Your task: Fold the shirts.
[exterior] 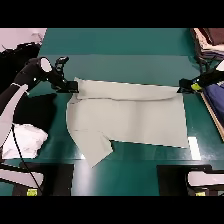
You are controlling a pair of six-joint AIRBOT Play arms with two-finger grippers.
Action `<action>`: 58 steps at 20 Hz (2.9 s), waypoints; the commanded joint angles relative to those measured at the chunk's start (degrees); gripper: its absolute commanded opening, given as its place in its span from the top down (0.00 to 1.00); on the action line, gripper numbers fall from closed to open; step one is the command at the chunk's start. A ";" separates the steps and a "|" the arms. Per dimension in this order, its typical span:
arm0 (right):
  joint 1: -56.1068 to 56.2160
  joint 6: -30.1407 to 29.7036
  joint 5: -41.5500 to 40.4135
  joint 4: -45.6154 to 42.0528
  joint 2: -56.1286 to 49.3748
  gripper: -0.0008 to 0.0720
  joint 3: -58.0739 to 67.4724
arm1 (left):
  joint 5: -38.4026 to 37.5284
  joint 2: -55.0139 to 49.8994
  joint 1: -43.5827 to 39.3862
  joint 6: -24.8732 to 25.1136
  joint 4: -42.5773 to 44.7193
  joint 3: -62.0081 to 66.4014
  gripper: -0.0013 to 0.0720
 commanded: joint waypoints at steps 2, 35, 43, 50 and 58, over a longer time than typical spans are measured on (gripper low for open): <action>1.18 0.15 1.53 0.24 2.84 0.54 -2.80 | -2.40 2.19 -0.11 -2.67 -0.55 -2.10 0.16; -12.55 0.00 7.91 0.15 31.04 0.54 -20.87 | 5.27 41.24 -0.17 1.51 -28.94 -54.23 0.95; -32.30 -1.95 10.14 0.04 31.93 0.30 -46.25 | 5.25 41.22 -0.17 3.56 -28.94 -49.27 0.95; -28.46 -1.90 7.45 0.46 26.01 0.41 -49.51 | 5.33 41.22 -0.17 4.50 -28.92 -49.27 0.95; -22.71 -1.92 6.23 -0.39 38.25 0.96 -49.51 | 0.02 45.57 -0.17 1.70 -22.51 -49.20 0.96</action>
